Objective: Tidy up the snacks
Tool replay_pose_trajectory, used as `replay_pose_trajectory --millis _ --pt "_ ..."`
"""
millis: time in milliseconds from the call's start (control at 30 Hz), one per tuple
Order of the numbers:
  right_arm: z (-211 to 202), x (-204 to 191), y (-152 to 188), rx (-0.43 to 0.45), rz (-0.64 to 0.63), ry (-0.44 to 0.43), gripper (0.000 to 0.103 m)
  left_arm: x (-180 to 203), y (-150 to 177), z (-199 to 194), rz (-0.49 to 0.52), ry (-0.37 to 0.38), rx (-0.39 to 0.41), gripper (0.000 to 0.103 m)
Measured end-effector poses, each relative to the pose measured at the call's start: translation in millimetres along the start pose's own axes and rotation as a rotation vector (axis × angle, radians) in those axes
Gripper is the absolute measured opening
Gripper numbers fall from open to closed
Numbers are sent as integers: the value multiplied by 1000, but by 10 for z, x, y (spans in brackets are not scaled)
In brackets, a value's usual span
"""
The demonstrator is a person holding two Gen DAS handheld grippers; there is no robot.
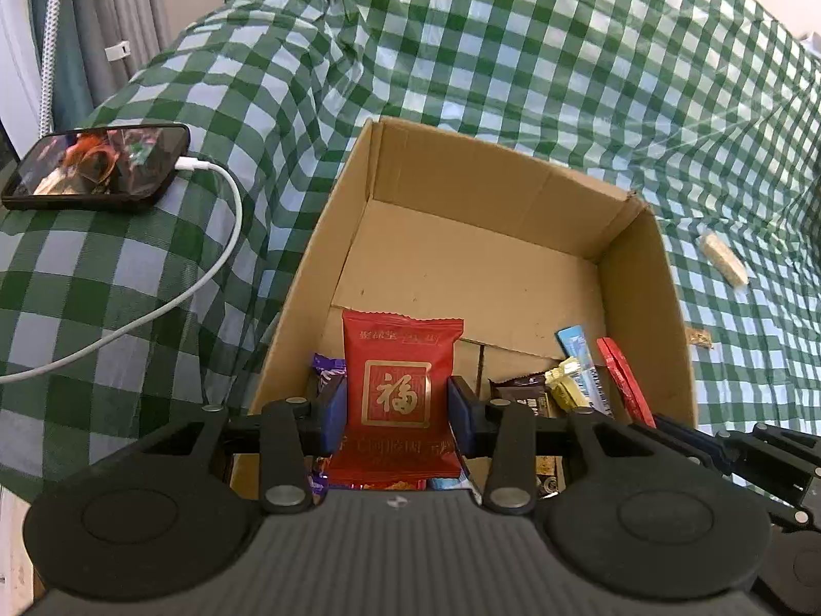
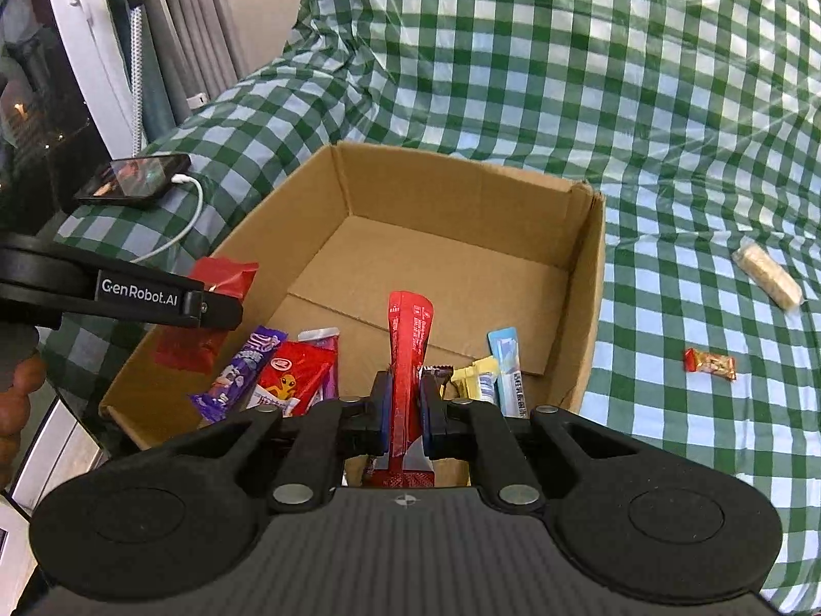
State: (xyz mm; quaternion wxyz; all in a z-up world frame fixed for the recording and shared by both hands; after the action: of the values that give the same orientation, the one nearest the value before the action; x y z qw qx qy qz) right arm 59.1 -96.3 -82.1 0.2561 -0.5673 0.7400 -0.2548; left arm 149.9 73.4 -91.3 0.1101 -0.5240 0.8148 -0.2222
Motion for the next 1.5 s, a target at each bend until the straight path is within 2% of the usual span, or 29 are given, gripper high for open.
replay_pose_trajectory --millis 233,267,300,333,400,467,500,567,600,767,867,1067,1500 --pt "180 66 -13 -26 15 1 12 14 -25 263 18 -33 -52 47" --pt "210 83 -17 -31 22 -4 12 17 -24 299 23 -38 -68 51" --pt "247 101 -24 -40 34 -13 15 21 -24 325 29 -42 -84 63" --pt "282 124 -26 -51 51 -19 17 24 -25 337 33 -49 -97 84" --pt "332 177 -34 -76 95 -26 25 19 -17 274 35 -67 -79 102" --pt "300 196 -45 -73 117 -24 51 1 -17 154 48 -95 -36 103" --pt "251 195 -43 -64 120 -18 57 -9 -5 96 59 -112 -24 103" --pt "130 184 0 -53 126 -1 82 -23 56 7 70 -135 -22 103" --pt "69 171 36 -55 130 2 85 -25 103 -31 71 -137 -28 103" --pt "-200 89 334 -91 157 -10 91 83 441 -239 73 -125 -87 103" --pt "-353 -6 460 -89 155 -15 92 161 637 -384 80 -127 -87 103" --pt "-722 -58 541 -24 141 26 99 291 827 -788 81 -133 -10 103" --pt "-1425 -48 815 100 118 73 102 570 1143 -1419 110 -102 125 103"
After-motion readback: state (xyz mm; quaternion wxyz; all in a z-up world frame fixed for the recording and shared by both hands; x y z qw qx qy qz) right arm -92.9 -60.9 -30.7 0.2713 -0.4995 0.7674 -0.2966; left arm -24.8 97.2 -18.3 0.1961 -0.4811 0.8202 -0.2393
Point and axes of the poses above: each gripper's, at about its wrist camera, not at the fingertips, and z roughly the way its jaws point, x to its right, y to its underside, the point moved 5 cm from there along z, roughly the way its jaws point, and after that the axes turned 3 degrees about -x, right-handed, at the moved point
